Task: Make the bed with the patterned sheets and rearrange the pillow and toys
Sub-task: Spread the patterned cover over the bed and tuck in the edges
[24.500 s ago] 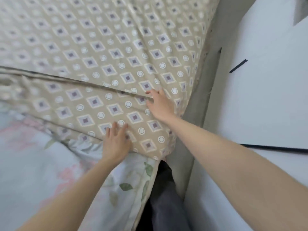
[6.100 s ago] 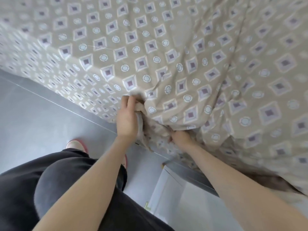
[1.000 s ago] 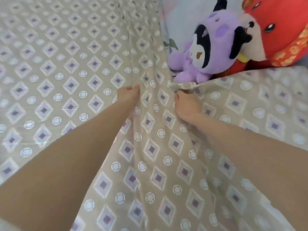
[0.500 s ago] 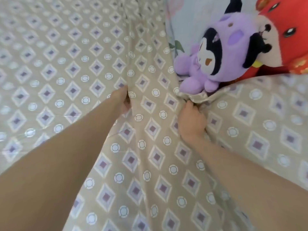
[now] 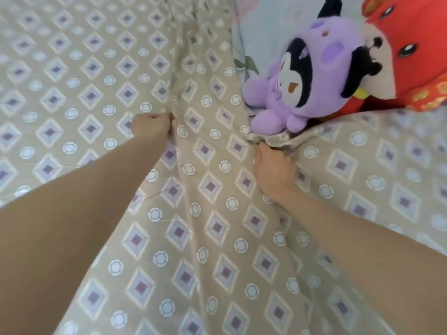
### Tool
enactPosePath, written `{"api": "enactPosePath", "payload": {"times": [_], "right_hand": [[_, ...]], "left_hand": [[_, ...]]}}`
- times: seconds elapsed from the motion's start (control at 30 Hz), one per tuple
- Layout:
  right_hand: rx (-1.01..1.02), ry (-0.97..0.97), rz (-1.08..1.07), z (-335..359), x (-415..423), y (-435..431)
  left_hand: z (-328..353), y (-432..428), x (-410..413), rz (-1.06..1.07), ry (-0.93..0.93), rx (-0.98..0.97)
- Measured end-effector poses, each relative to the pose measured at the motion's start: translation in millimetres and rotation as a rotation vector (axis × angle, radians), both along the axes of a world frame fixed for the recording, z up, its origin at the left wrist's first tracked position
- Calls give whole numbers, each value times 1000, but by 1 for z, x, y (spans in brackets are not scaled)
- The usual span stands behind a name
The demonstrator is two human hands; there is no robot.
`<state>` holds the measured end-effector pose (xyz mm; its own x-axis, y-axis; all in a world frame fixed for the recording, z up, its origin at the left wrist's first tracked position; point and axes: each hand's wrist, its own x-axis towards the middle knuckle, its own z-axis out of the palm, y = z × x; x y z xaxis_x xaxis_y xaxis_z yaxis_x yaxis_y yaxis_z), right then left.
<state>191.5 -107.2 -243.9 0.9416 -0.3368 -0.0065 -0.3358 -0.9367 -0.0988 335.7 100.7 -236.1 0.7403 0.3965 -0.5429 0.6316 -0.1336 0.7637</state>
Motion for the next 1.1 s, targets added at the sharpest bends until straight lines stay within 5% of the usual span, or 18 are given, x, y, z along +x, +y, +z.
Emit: {"api": "enactPosePath", "payload": {"times": [0.23, 0.5, 0.67, 0.83, 0.93, 1.1], "right_hand": [[34, 32, -10, -2, 3, -1], [108, 40, -51, 3, -17, 8], [71, 63, -97, 7, -65, 14], [79, 11, -78, 4, -90, 6], [98, 9, -70, 1, -88, 4], [113, 30, -91, 3, -85, 2]], "left_hand": [[-14, 10, -6, -28, -92, 164], [9, 8, -61, -124, 88, -212], [8, -7, -114, -301, 143, -260], [1, 20, -124, -326, -144, 271], [3, 34, -126, -376, -161, 384], [9, 28, -139, -316, -6, 49]]}}
